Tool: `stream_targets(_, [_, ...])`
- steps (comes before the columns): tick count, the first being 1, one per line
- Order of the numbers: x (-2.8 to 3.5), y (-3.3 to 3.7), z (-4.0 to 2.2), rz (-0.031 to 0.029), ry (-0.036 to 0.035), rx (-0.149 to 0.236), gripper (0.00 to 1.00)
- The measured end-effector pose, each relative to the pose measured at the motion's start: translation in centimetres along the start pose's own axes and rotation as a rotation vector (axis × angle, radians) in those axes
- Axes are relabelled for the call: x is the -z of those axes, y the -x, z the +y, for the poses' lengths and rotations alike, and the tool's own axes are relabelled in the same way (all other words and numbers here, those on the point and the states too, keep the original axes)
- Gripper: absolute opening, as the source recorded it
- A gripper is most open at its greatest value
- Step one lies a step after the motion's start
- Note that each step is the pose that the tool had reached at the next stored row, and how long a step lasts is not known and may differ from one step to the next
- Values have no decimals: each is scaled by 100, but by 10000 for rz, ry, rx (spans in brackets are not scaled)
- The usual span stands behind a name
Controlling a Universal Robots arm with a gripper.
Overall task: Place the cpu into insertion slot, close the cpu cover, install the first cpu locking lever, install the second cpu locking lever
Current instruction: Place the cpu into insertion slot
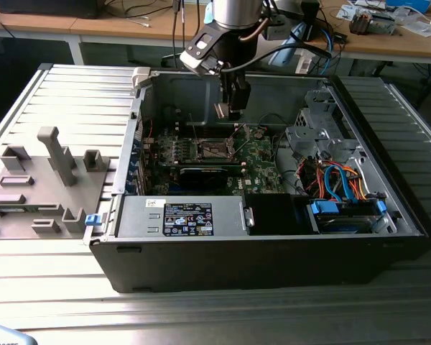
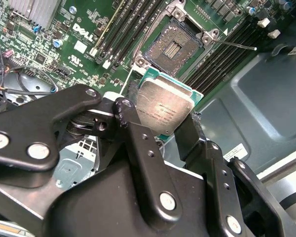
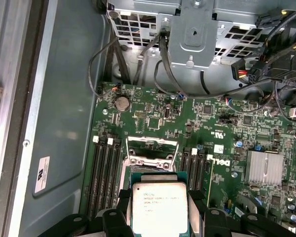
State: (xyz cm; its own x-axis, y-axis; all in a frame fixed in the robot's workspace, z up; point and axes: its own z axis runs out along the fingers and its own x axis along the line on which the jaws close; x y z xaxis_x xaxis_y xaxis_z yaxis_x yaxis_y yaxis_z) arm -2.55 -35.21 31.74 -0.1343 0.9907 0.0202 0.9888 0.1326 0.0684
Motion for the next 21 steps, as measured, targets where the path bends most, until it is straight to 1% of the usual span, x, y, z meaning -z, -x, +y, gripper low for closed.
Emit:
stream_targets(5, [-1, 0, 0, -13, 4, -184, 55])
stream_targets(21, [-4, 0, -1, -37, 11, -541, 55])
